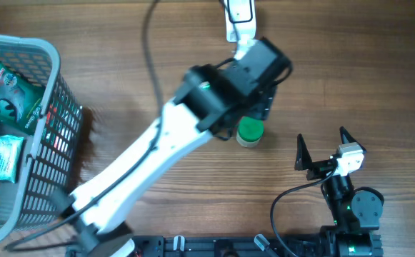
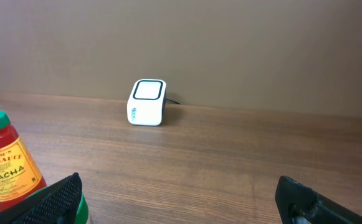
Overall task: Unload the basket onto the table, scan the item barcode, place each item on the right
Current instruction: 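Carry the green-capped jar out and place it beside the sriracha, then reach the left gripper into the basket and grasp the green snack bag, then carry the green snack bag right and lay it on the table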
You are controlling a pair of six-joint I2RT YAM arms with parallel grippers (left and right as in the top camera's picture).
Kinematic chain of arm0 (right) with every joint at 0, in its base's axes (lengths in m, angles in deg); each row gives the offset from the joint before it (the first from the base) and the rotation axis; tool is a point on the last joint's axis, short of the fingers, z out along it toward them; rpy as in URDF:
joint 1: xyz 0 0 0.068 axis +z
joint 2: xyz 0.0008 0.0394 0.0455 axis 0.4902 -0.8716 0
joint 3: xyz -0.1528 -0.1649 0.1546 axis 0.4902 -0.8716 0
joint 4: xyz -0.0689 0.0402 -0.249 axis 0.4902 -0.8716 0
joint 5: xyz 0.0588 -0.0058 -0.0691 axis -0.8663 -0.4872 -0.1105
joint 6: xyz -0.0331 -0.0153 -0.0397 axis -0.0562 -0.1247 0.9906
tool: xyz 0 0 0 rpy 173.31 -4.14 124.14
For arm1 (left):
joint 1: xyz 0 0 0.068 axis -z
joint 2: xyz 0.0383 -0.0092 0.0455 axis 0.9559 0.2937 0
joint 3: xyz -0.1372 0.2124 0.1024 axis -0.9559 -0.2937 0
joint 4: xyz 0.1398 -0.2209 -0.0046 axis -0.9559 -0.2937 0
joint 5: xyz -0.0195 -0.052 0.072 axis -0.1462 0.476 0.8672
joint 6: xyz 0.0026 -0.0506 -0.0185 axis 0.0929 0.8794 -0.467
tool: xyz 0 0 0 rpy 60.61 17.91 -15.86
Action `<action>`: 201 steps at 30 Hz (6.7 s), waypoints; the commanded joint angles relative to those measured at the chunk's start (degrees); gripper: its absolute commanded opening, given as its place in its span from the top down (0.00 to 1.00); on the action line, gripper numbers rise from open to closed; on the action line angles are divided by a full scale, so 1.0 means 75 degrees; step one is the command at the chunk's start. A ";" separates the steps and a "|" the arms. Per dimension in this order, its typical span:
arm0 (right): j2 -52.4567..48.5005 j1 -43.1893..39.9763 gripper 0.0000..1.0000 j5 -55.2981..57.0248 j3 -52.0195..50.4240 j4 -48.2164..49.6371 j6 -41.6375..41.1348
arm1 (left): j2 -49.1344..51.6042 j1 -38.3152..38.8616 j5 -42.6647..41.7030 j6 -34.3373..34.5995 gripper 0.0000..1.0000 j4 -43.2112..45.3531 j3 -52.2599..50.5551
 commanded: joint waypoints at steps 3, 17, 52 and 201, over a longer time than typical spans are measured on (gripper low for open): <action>0.0003 0.0044 0.00 0.0131 -0.0006 0.0026 0.0090 | -0.1338 -0.1457 0.0723 -0.0134 0.20 -0.0373 0.0146; 0.0003 0.0044 0.00 0.0131 -0.0006 0.0023 0.0087 | -0.2116 -0.8521 -0.0609 0.1658 0.15 -0.0906 0.0058; 0.0003 0.0044 0.01 0.0131 -0.0006 0.0023 0.0090 | -0.0845 -1.3569 -0.5368 -0.3150 0.00 0.7029 -0.7006; 0.0003 0.0044 0.00 0.0131 -0.0006 0.0023 0.0090 | -0.6566 -0.9192 -0.0475 0.0766 0.80 0.7583 -0.6994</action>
